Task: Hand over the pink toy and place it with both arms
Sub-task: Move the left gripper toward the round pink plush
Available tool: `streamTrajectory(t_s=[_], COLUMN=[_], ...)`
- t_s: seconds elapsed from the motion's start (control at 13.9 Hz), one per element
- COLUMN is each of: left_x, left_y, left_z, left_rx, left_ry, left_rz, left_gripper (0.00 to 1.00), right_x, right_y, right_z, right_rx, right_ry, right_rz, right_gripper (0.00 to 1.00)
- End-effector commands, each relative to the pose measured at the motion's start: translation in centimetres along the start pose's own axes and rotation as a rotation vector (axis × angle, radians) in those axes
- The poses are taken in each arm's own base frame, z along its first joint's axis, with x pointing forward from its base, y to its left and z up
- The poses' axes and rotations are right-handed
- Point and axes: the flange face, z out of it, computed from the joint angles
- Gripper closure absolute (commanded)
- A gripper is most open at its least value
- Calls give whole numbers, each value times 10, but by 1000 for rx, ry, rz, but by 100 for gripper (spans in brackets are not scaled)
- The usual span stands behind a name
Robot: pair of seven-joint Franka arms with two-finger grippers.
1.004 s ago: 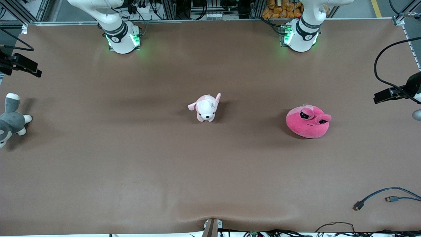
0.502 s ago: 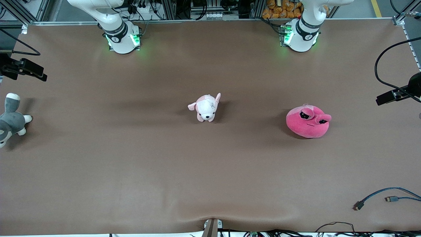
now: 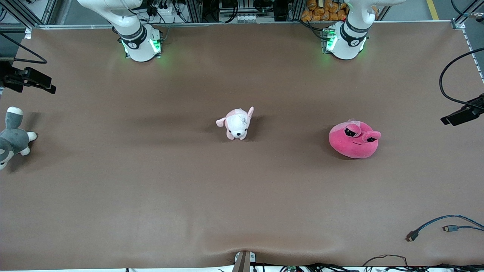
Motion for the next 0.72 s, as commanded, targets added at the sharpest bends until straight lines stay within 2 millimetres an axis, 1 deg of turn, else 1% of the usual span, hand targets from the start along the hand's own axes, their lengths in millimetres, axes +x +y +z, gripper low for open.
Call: streamTrajectory(t_s=[0.0,0.07,0.36,0.65], left_x=[-2,-4,-3,2], left_y=[1,6,4,-4], left_z=[-4,-5,-4,0], left_rx=[-19,-18,-60,-65], left_ry=[-12,-9,-38,-55], left_rz=[-104,-128,-165,-313], left_gripper=[0,0,0,0], right_x=[3,3,3,8], right_y=[-3,-4,-3,-7], right_z=[0,0,1,3], right_rx=[16,15,15,20], right_ry=[4,4,4,18], right_rz=[9,6,7,4], right_gripper=[0,0,0,0])
